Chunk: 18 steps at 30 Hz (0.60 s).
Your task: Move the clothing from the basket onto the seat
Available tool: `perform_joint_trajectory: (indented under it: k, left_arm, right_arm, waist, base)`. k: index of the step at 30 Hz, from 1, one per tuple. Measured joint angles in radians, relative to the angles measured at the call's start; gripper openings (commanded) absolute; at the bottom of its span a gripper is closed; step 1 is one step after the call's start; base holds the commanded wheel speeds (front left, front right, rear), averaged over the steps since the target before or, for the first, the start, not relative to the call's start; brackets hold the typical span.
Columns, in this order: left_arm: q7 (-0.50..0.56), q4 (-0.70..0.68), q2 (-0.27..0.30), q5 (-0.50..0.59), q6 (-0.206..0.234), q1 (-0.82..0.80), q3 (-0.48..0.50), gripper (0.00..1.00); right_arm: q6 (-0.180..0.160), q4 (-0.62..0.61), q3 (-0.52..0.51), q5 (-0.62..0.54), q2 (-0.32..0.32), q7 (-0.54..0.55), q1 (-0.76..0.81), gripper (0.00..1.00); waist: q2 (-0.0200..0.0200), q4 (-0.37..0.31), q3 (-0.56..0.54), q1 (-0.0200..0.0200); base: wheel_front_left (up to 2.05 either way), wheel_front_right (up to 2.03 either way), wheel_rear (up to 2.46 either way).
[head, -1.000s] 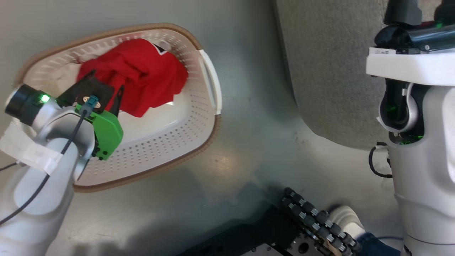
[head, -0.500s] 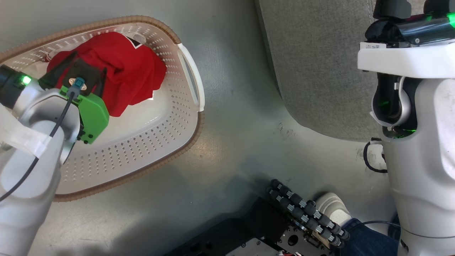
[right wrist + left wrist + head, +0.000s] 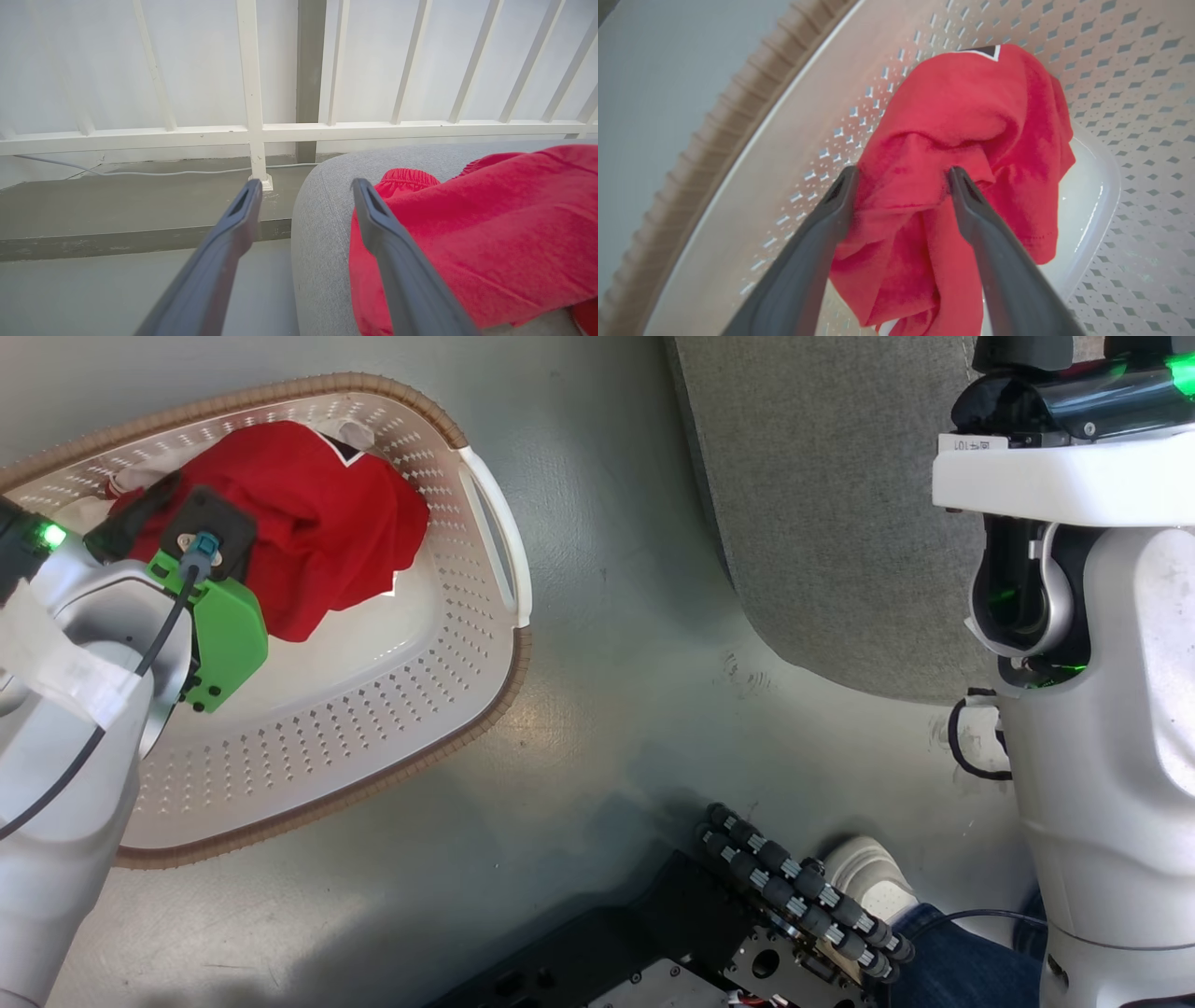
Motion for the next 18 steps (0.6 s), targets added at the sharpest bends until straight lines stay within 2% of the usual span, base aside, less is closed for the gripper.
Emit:
perform_joint_trajectory:
  k: [3, 5, 6, 7, 8, 18]
  left_arm:
    - [0.016, 0.019, 0.0, 0.0, 0.0, 0.0, -0.008, 1.0]
    - [0.018, 0.025, 0.0, 0.0, -0.006, 0.0, -0.014, 0.4]
    - [0.018, 0.025, 0.0, 0.0, -0.006, 0.0, -0.014, 0.29]
    - [0.024, 0.027, 0.0, 0.0, -0.006, 0.0, -0.019, 0.1]
    - [0.024, 0.03, 0.0, 0.0, -0.008, 0.0, -0.023, 0.0]
    - [0.002, 0.047, -0.027, 0.003, -0.01, 0.0, -0.038, 0.0]
  right_arm:
    - [0.0, 0.0, -0.001, 0.0, 0.002, 0.0, 0.0, 1.0]
    - [0.0, -0.001, -0.001, 0.0, 0.004, 0.0, -0.001, 1.0]
    - [0.0, -0.001, -0.001, 0.0, 0.004, 0.0, -0.001, 1.0]
    - [0.0, -0.001, -0.001, 0.0, 0.004, 0.0, -0.001, 1.0]
    - [0.0, -0.001, -0.002, 0.0, 0.004, 0.0, -0.001, 1.0]
    - [0.0, 0.0, -0.02, -0.002, 0.005, 0.0, -0.013, 1.0]
  waist:
    - [0.0, -0.001, 0.001, 0.0]
    - [0.0, -0.001, 0.001, 0.0]
    - [0.0, -0.001, 0.001, 0.0]
    - [0.0, -0.001, 0.001, 0.0]
    - [0.0, -0.002, 0.001, 0.0]
    - [0.0, 0.003, -0.009, 0.0]
  base:
    - [0.0, 0.0, 0.0]
    - [0.0, 0.0, 0.0]
    - [0.0, 0.0, 0.0]
    - [0.0, 0.0, 0.0]
    - [0.0, 0.0, 0.0]
    - [0.0, 0.0, 0.0]
